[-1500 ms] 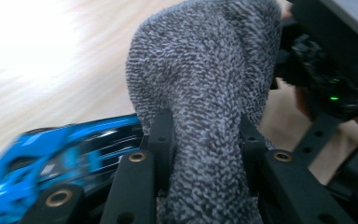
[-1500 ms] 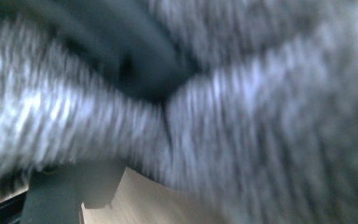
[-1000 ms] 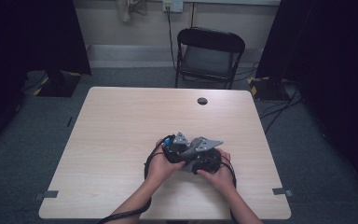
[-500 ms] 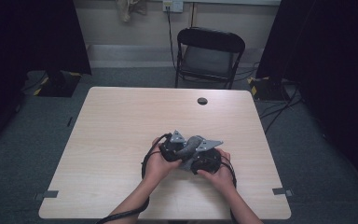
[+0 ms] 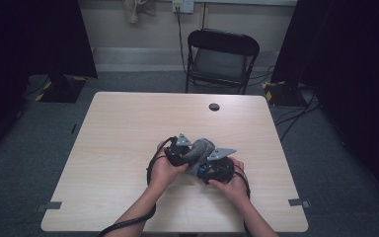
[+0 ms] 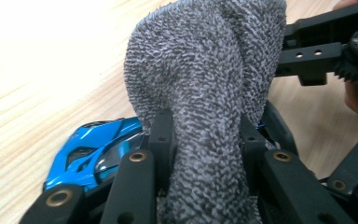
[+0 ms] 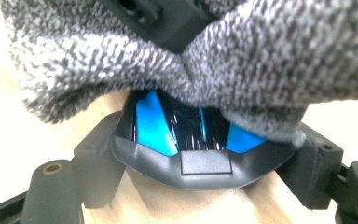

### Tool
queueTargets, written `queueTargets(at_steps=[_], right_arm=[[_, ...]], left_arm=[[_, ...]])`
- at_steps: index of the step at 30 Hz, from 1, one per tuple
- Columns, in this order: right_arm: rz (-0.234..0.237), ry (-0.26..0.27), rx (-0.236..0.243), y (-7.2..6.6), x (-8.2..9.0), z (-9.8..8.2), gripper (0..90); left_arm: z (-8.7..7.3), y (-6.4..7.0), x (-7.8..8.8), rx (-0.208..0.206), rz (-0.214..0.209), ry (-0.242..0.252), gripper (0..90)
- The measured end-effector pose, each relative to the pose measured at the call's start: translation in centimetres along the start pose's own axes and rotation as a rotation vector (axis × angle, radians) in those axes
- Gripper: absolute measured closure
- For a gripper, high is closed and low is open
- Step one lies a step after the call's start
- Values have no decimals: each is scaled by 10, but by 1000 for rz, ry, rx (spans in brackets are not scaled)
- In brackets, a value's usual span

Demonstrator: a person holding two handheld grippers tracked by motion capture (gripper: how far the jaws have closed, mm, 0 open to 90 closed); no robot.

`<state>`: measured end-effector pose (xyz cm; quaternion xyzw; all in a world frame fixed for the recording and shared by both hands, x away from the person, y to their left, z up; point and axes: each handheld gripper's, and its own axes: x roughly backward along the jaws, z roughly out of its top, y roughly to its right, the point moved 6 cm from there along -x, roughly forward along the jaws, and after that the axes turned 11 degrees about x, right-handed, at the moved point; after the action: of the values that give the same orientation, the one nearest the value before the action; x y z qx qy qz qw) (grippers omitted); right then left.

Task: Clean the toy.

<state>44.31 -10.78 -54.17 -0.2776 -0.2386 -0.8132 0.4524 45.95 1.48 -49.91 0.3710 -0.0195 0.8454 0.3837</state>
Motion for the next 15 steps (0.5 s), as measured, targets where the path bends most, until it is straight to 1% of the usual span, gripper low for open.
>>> queueTargets(at_steps=[4,6,8,10,12,13,15], right_arm=[[0,0,0,0,0,0,242],[0,0,-1,0,0,0,242],[0,0,0,0,0,0,242],[0,0,0,0,0,0,242],[0,0,0,0,0,0,242],[0,0,0,0,0,0,242],[0,1,0,0,0,0,242]], left_arm=[[0,-5,1,0,8,6,672],[0,-6,1,13,8,5,672],[0,-9,2,7,14,5,671],[0,-12,3,11,19,10,670],[0,-13,3,24,21,19,669],[-1,-15,4,17,24,12,668],[-1,-17,4,27,27,18,668]])
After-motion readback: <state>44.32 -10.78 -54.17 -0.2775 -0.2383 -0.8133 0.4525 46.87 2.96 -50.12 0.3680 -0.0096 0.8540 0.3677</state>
